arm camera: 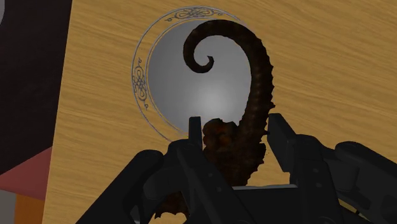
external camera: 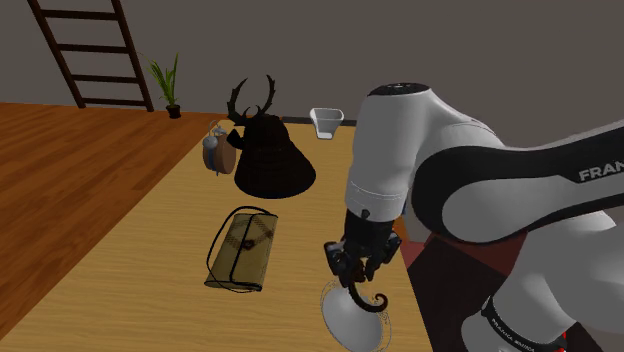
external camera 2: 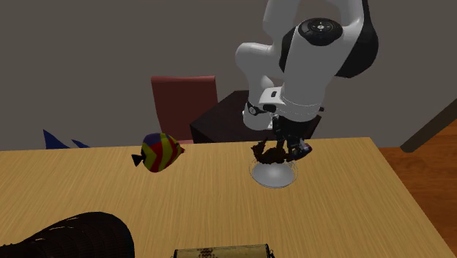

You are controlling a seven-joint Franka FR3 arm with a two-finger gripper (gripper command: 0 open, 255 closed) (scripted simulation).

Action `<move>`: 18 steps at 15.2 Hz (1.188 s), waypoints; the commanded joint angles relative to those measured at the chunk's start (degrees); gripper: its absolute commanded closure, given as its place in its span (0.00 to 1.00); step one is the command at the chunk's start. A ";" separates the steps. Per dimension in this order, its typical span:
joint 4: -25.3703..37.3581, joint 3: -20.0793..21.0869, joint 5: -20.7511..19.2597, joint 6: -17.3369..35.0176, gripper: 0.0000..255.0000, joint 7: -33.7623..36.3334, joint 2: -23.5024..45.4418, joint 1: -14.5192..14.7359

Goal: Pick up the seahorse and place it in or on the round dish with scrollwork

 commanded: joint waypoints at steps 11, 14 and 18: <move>-3.63 4.11 2.23 9.94 1.00 1.54 6.03 0.70; -4.67 4.93 2.53 13.13 1.00 1.47 8.20 0.54; -5.81 6.00 2.74 17.31 1.00 1.46 11.27 0.22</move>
